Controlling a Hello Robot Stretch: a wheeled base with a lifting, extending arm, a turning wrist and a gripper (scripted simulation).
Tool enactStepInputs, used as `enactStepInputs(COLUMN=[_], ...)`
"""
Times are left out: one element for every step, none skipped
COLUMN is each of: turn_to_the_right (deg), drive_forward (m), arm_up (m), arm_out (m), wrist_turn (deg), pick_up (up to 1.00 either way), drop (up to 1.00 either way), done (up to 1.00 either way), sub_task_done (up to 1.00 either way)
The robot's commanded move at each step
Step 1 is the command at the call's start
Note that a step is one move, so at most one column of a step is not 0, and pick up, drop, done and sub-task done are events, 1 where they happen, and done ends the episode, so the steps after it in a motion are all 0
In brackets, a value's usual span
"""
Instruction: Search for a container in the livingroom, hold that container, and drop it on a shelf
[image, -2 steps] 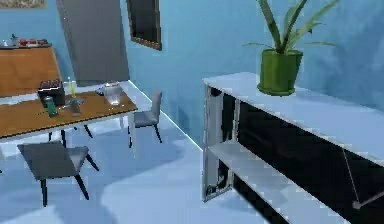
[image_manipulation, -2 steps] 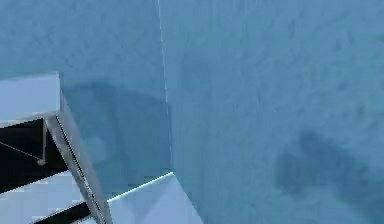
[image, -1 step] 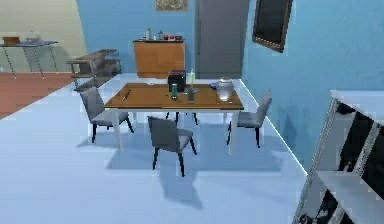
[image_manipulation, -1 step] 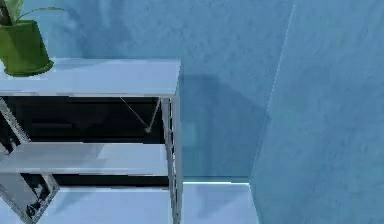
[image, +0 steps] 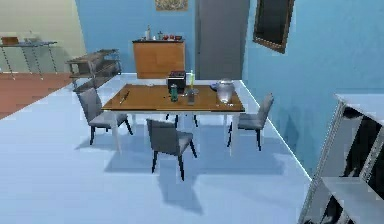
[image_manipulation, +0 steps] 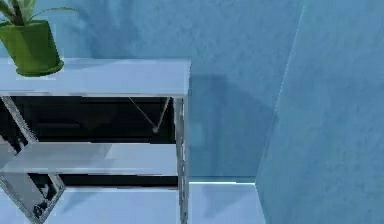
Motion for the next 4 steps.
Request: enactStepInputs(turn_to_the_right=[-42.0, 0.0, 0.0, 0.0], drive_forward=[0.0, 1.0, 1.0, 0.55], arm_up=[0.0, 0.0, 0.0, 0.0], arm_out=[0.0, 0.0, 0.0, 0.0], wrist_turn=[0.0, 0.0, 0.0, 0.0], pick_up=[0.0, 0.0, 0.0, 0.0], drop=[0.0, 0.0, 0.0, 0.0], done=[0.0, 0.0, 0.0, 0.0], sub_task_done=[0.0, 0.0, 0.0, 0.0])
